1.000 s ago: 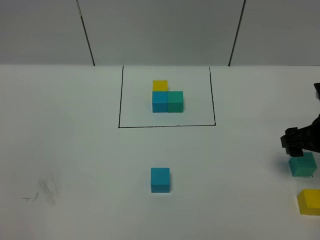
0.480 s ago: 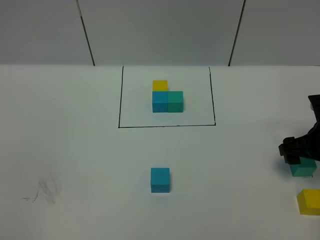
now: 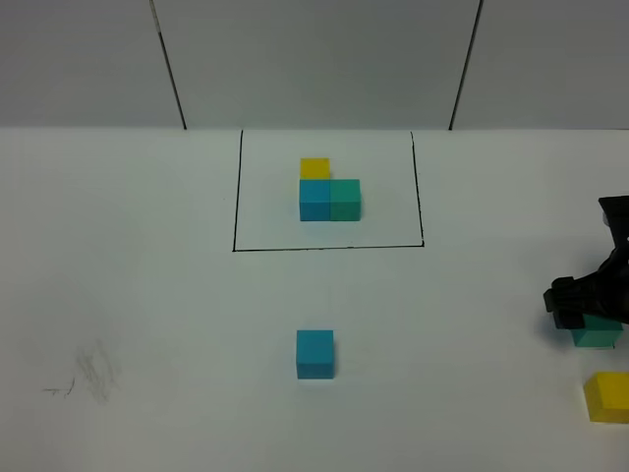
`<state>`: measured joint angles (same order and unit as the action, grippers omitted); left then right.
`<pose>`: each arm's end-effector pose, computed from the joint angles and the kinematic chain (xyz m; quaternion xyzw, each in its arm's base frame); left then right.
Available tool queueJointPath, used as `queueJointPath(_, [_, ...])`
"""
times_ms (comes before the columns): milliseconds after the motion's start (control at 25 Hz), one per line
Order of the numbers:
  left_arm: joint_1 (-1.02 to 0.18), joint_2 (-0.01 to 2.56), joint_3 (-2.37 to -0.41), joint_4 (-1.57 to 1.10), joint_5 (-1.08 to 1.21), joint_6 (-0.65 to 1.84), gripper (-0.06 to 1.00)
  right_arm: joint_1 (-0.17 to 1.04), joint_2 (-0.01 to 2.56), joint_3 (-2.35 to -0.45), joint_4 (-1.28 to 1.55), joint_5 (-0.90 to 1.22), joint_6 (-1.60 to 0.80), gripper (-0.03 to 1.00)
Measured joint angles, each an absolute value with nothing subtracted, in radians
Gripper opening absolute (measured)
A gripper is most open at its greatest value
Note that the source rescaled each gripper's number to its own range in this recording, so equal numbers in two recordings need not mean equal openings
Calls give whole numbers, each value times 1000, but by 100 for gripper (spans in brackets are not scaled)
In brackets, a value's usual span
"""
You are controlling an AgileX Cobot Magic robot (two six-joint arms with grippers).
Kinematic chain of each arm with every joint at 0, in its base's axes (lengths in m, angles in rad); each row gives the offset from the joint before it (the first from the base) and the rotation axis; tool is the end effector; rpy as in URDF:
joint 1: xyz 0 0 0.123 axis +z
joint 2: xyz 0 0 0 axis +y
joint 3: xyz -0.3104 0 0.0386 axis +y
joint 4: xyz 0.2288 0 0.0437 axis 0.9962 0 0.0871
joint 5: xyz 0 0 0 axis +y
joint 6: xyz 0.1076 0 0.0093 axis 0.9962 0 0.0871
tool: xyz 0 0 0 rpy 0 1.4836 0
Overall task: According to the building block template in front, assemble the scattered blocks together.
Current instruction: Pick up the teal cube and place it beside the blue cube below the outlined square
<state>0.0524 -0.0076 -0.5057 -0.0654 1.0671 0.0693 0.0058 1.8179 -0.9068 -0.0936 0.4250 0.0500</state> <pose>-0.0362 -0.0081 0.2611 0.0088 0.8509 -0.0007 0.5252 0.3223 -0.0023 0.1582 -0.0172 0.9866 -0.0214 0.1607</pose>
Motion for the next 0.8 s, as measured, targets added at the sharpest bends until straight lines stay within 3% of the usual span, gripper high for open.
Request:
queueJointPath(160, [52,-8,-506,-65,1067,69,77,6,1821,-907,-86,424,43,77])
queueJointPath(320, [52,-8,-506,-65,1067,68,77,6,1826,-907,-67,425,38,65])
queueJointPath(600, [52,-8,-506,-65,1067,68,77,6,1851,-907,-48,432,11,27])
queueJointPath(800, [52,-8,-506,-65,1067,68,77,6,1851,-911,-46,433,-24,27])
